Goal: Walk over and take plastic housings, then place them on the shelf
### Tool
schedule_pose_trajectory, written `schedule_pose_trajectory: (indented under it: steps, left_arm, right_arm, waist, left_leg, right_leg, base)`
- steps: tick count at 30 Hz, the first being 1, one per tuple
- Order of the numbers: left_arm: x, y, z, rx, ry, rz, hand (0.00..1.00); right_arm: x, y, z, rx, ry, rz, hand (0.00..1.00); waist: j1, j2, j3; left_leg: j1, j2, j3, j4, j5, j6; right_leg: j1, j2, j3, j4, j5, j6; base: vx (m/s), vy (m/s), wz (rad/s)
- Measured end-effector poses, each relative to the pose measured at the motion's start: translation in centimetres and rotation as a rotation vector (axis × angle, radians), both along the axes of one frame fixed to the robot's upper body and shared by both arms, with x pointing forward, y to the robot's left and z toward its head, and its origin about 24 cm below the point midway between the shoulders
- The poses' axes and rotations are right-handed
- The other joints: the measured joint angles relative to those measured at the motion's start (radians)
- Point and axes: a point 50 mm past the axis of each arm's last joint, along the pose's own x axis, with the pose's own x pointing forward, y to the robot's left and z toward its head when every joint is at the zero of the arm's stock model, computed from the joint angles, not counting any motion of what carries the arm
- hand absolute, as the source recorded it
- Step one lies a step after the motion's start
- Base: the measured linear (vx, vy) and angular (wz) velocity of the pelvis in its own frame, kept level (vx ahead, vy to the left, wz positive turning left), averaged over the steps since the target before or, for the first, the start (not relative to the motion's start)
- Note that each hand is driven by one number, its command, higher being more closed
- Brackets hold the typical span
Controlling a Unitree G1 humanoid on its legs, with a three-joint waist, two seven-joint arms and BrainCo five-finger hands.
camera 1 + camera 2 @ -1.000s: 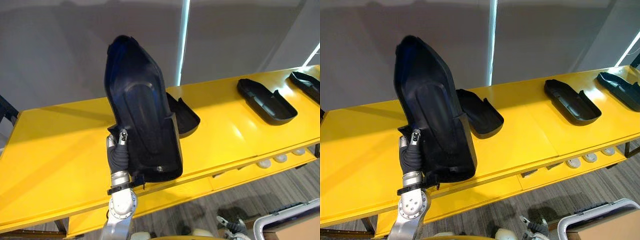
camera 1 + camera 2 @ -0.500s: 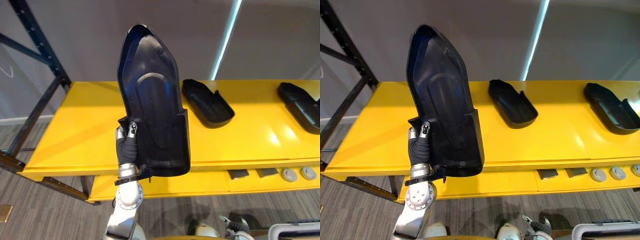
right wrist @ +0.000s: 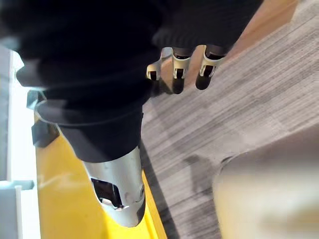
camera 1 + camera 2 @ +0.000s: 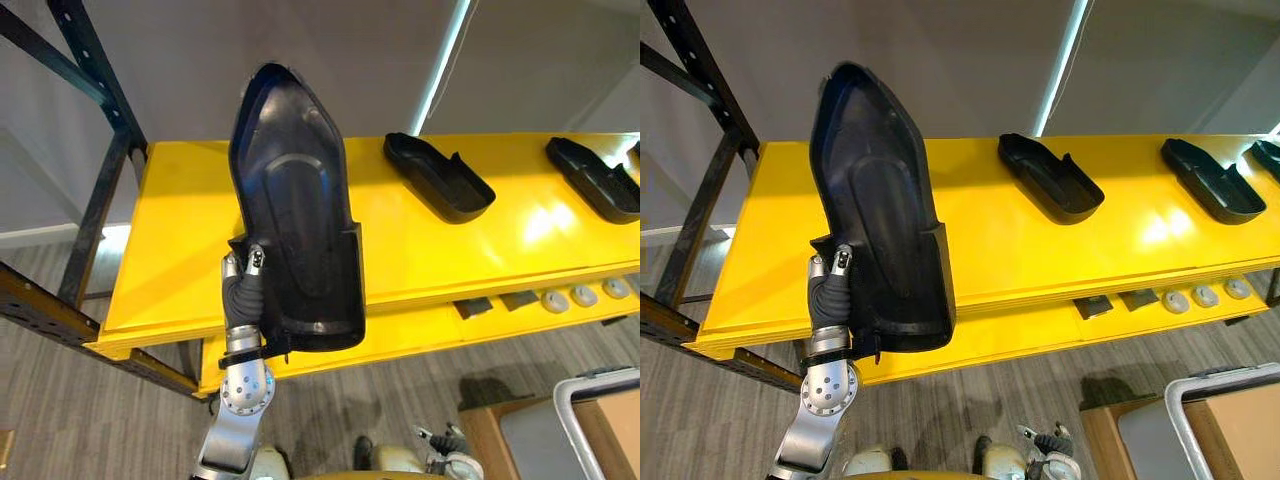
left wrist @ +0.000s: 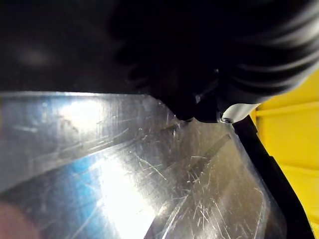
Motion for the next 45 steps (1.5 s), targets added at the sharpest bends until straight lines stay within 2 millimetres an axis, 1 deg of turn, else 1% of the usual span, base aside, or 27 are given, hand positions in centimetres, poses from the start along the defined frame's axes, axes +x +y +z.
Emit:
schedule_pose_trajectory:
  steps: [3,8,14,19,21,22,24,25,27,28,29,30,31,33,35,40,41,45]
  left_arm:
    - [0.0,-0.2,0.0,-0.001,0.001,-0.013,1.0]
    - [0.0,-0.5,-0.2,0.005,0.014,-0.039,1.0]
    - [0.1,-0.6,-1.4,0.018,0.065,-0.048,1.0]
    - [0.4,-0.2,-2.2,0.033,0.108,-0.037,1.0]
    - [1.3,0.7,-3.2,0.063,0.158,0.002,1.0]
    - [1.7,1.1,-3.4,0.073,0.169,0.017,1.0]
    - [3.4,2.3,-3.6,0.108,0.195,0.064,1.0]
    - [3.8,2.8,-3.5,0.119,0.193,0.082,1.0]
    - [5.2,4.1,-3.0,0.146,0.185,0.139,1.0]
    - [5.6,4.3,-3.0,0.151,0.187,0.154,1.0]
    - [6.2,5.0,-2.9,0.161,0.197,0.181,1.0]
    - [6.8,5.7,-3.0,0.174,0.212,0.207,1.0]
    - [7.1,5.9,-3.0,0.182,0.218,0.217,1.0]
    - [7.9,6.5,-3.1,0.19,0.237,0.233,1.0]
    - [8.6,7.4,-3.5,0.188,0.273,0.253,1.0]
    - [10.4,8.6,-4.6,0.137,0.375,0.271,1.0]
    - [10.8,8.8,-4.7,0.128,0.394,0.275,1.0]
    - [11.6,10.0,-4.8,0.117,0.434,0.31,1.0]
  right_arm:
    - [0.1,0.1,0.1,0.007,-0.011,-0.018,0.0]
    - [-0.1,0.3,0.0,0.017,-0.008,-0.033,0.0]
    - [-1.2,0.3,-0.4,0.027,0.028,-0.075,0.0]
    - [-1.4,0.1,-0.5,0.025,0.035,-0.081,0.0]
    - [-1.5,-0.1,-0.5,0.021,0.043,-0.079,0.0]
    - [-1.5,-0.2,-0.5,0.019,0.043,-0.077,0.0]
    - [-1.5,-0.6,-0.5,0.014,0.043,-0.075,0.0]
    - [-1.5,-0.6,-0.5,0.014,0.043,-0.073,0.0]
    - [-1.6,-0.9,-0.5,0.016,0.044,-0.067,0.0]
    - [-1.6,-0.9,-0.5,0.015,0.044,-0.067,0.0]
    - [-1.6,-1.1,-0.4,0.011,0.045,-0.065,0.0]
    - [-1.6,-1.3,-0.4,0.005,0.045,-0.068,0.0]
    - [-1.6,-1.4,-0.4,0.003,0.045,-0.07,0.0]
    - [-1.6,-1.8,-0.3,-0.002,0.043,-0.066,0.0]
    - [-1.6,-1.9,-0.3,-0.003,0.042,-0.049,0.0]
    - [-2.1,-2.1,-0.3,-0.009,0.051,-0.048,0.0]
    - [-2.4,-2.1,-0.4,-0.009,0.059,-0.05,0.0]
    - [-2.4,-2.2,-0.3,-0.008,0.054,-0.049,0.0]
  waist:
    - [-0.001,-0.002,-0.001]
    - [-0.002,-0.005,-0.005]
    - [-0.005,-0.007,-0.021]
    - [-0.01,-0.004,-0.025]
    - [-0.022,0.011,-0.051]
    - [-0.026,0.016,-0.054]
    - [-0.034,0.035,-0.062]
    - [-0.036,0.037,-0.062]
    - [-0.042,0.038,-0.061]
    - [-0.046,0.039,-0.061]
    - [-0.054,0.041,-0.059]
    - [-0.062,0.045,-0.062]
    - [-0.064,0.048,-0.063]
    - [-0.072,0.054,-0.06]
    - [-0.084,0.056,-0.059]
    - [-0.087,0.056,-0.059]
    - [-0.087,0.056,-0.059]
    - [-0.091,0.057,-0.055]
  left_leg:
    - [0.022,0.001,-0.005,-0.048,0.032,-0.013]
    - [0.05,0.006,-0.01,-0.114,0.066,-0.03]
    - [0.075,0.014,-0.011,-0.176,0.099,-0.041]
    - [0.096,0.015,-0.008,-0.206,0.117,-0.046]
    - [0.118,0.007,-0.001,-0.265,0.148,-0.044]
    - [0.121,0.005,0.0,-0.278,0.156,-0.042]
    - [0.132,0.0,0.004,-0.319,0.184,-0.041]
    - [0.135,-0.001,0.005,-0.327,0.19,-0.041]
    - [0.147,0.0,0.005,-0.352,0.211,-0.042]
    - [0.15,-0.001,0.004,-0.36,0.217,-0.043]
    - [0.155,-0.001,0.003,-0.37,0.225,-0.044]
    - [0.157,-0.001,0.005,-0.382,0.232,-0.043]
    - [0.158,-0.001,0.005,-0.39,0.238,-0.044]
    - [0.158,-0.003,0.005,-0.412,0.251,-0.05]
    - [0.161,-0.003,0.005,-0.435,0.259,-0.062]
    - [0.161,0.0,0.004,-0.449,0.264,-0.07]
    - [0.161,0.001,0.003,-0.455,0.266,-0.072]
    - [0.161,0.003,0.003,-0.456,0.27,-0.066]
  right_leg:
    - [0.019,0.003,-0.013,-0.031,0.013,-0.019]
    - [0.042,0.027,-0.016,-0.079,0.033,-0.037]
    - [0.07,0.052,-0.02,-0.136,0.056,-0.045]
    - [0.083,0.061,-0.018,-0.16,0.068,-0.048]
    - [0.093,0.063,-0.015,-0.199,0.092,-0.047]
    - [0.096,0.063,-0.015,-0.21,0.098,-0.046]
    - [0.102,0.065,-0.012,-0.244,0.124,-0.047]
    - [0.102,0.066,-0.012,-0.247,0.128,-0.047]
    - [0.111,0.071,-0.012,-0.269,0.148,-0.051]
    - [0.115,0.071,-0.013,-0.277,0.153,-0.05]
    - [0.121,0.071,-0.013,-0.29,0.164,-0.055]
    - [0.124,0.071,-0.012,-0.305,0.174,-0.054]
    - [0.124,0.071,-0.012,-0.313,0.179,-0.054]
    - [0.121,0.072,-0.013,-0.328,0.187,-0.048]
    - [0.121,0.077,-0.013,-0.349,0.202,-0.053]
    - [0.119,0.083,-0.012,-0.358,0.203,-0.052]
    - [0.118,0.085,-0.012,-0.36,0.204,-0.052]
    - [0.118,0.089,-0.009,-0.365,0.204,-0.056]
  base:
    - [0.03,-0.073,0.1]
    - [-0.01,-0.057,-0.01]
    - [0.0,-0.05,0.0]
    - [0.01,-0.007,0.0]
    - [0.0,0.0,0.0]
    - [0.0,0.0,0.0]
    - [-0.05,0.01,-0.05]
    - [-0.07,0.0,-0.04]
    - [-0.08,-0.01,-0.01]
    - [-0.09,-0.008,0.01]
    - [-0.09,0.002,-0.01]
    - [-0.09,0.006,-0.02]
    - [-0.11,0.003,-0.03]
    - [-0.08,-0.003,-0.01]
    - [-0.06,-0.008,-0.04]
    - [0.0,-0.006,-0.01]
    - [0.05,-0.012,-0.02]
    - [0.09,-0.007,-0.03]
